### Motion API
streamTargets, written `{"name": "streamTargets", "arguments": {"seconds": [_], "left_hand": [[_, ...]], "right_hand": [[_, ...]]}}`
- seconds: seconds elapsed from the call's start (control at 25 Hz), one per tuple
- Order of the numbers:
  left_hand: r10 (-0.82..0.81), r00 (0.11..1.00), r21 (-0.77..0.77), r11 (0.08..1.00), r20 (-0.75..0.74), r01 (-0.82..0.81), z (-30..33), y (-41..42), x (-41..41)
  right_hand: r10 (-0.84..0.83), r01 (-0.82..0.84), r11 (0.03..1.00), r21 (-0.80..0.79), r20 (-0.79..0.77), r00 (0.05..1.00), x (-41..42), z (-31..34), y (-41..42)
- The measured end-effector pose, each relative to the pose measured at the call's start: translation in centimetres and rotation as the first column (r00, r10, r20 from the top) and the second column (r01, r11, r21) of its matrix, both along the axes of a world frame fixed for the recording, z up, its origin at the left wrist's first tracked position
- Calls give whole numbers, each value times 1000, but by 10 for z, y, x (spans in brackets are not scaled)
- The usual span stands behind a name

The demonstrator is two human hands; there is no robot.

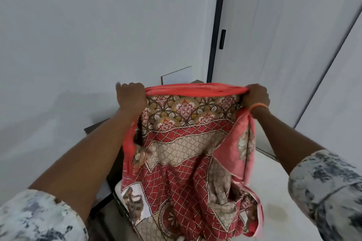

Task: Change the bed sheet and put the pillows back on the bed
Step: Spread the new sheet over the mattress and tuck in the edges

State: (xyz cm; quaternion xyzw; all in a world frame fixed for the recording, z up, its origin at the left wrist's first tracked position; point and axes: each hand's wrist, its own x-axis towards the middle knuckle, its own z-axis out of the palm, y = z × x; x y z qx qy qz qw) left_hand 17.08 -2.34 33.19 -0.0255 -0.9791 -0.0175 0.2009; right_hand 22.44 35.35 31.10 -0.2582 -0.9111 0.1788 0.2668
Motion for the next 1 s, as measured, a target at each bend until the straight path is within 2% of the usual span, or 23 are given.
{"name": "streamTargets", "arguments": {"seconds": [0.08, 0.12, 0.2, 0.28, 0.36, 0.4, 0.44, 0.48, 0.52, 0.56, 0.6, 0.64, 0.72, 0.76, 0.8, 0.84, 0.88, 0.92, 0.96, 1.0], "left_hand": [[-49, 998, 289, 956, 26, 39, -7, 0, -2], [-52, 999, 328, 944, 13, 45, -11, -2, -1], [-64, 996, 255, 964, -56, 77, -16, -8, 0], [-81, 989, 200, 974, -120, 104, -18, -13, -2], [-74, 990, 202, 974, -122, 98, -19, -14, -6], [-69, 990, 208, 974, -119, 93, -20, -13, -6], [-79, 990, 204, 974, -116, 102, -22, -13, -7], [-105, 988, 194, 973, -112, 125, -24, -14, -8], [-144, 984, 178, 971, -106, 162, -26, -15, -8], [-186, 978, 154, 968, -97, 200, -28, -18, -7], [-219, 972, 112, 967, -88, 228, -31, -23, -5], [-238, 968, 71, 967, -80, 244, -32, -27, -3], [-249, 967, 44, 967, -49, 251, -30, -31, 3], [-252, 967, 65, 965, -33, 254, -28, -30, 5], [-249, 968, 104, 963, -18, 250, -25, -27, 8], [-231, 973, 141, 963, -9, 230, -22, -24, 10], [-203, 979, 161, 966, -12, 202, -18, -22, 12], [-170, 985, 157, 972, -39, 174, -14, -21, 15], [-127, 988, 142, 980, -82, 138, -9, -20, 18], [-68, 988, 120, 989, -137, 85, -6, -17, 23]], "right_hand": [[-48, 34, 994, 104, 132, 990, 3, -1, 4], [-65, 35, 989, 144, 204, 977, 7, -6, 6], [-89, 22, 974, 225, 292, 952, 18, -24, 10], [-132, 68, 977, 204, 320, 938, 27, -44, 15], [-176, 167, 984, 57, 362, 915, 32, -57, 16], [-170, 214, 973, -83, 370, 913, 32, -60, 17], [-127, 241, 924, -296, 357, 926, 32, -60, 16], [-61, 237, 813, -532, 326, 943, 30, -58, 15], [7, 219, 656, -722, 296, 955, 30, -56, 14], [63, 185, 524, -831, 255, 965, 29, -53, 15], [97, 136, 444, -886, 198, 975, 28, -49, 18], [126, 71, 404, -912, 132, 983, 25, -43, 21], [143, -108, 388, -915, -56, 988, 15, -28, 28], [155, -193, 429, -882, -139, 978, 9, -19, 30], [186, -267, 554, -789, -195, 963, 2, -11, 34], [246, -305, 751, -586, -180, 952, -4, -2, 39], [288, -305, 900, -310, -99, 952, -11, 6, 46], [298, -298, 954, -25, -12, 955, -15, 13, 52], [263, -263, 952, 156, 22, 965, -19, 22, 59], [209, -213, 945, 246, 43, 977, -20, 34, 67]]}}
